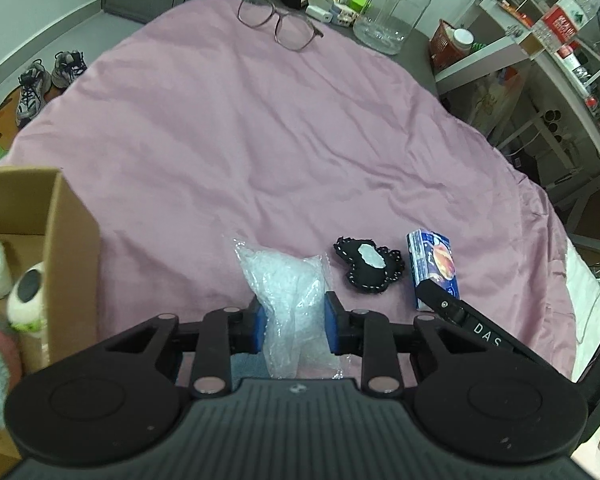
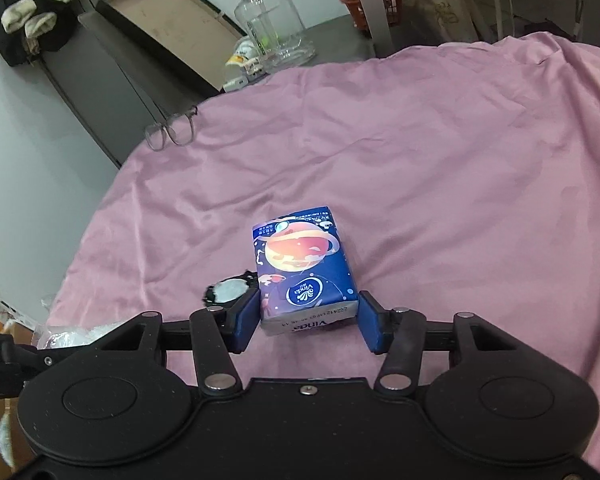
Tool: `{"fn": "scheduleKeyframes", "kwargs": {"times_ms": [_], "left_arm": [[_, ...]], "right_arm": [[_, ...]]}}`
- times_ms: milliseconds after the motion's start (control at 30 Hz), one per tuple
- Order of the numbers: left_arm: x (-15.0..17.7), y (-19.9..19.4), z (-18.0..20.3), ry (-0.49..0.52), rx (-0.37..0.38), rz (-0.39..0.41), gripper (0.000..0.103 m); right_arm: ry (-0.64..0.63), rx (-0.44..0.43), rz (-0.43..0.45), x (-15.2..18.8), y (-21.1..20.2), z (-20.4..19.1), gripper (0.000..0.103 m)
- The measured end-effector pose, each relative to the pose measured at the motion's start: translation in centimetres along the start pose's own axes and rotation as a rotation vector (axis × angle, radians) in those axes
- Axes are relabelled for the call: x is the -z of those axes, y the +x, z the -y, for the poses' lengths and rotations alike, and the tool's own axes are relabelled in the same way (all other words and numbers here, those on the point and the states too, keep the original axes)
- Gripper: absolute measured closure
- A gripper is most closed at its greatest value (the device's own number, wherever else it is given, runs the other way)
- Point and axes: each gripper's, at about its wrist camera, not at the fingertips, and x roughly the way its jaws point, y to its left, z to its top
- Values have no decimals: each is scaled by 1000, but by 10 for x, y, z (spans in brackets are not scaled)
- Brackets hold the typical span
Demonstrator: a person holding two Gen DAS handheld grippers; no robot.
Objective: Organize soft objects
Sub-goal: 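Carry the filling bag with left gripper while right carries the tissue pack to the box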
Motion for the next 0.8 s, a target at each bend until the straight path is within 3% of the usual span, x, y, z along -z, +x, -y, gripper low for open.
{"fn": "scheduleKeyframes", "kwargs": {"times_ms": [267,433,800], "left_arm": [[9,-41,-8,8,18,42,75],[17,-67,-18,2,13,70,75],[38,-114,-40,-17,-16,121,75]], "right_arm": [[5,-29,50,1,-41,-14,53],[70,-77,27,6,-63,-21,53],[55,-86,58,15,-108,-48,53]]}}
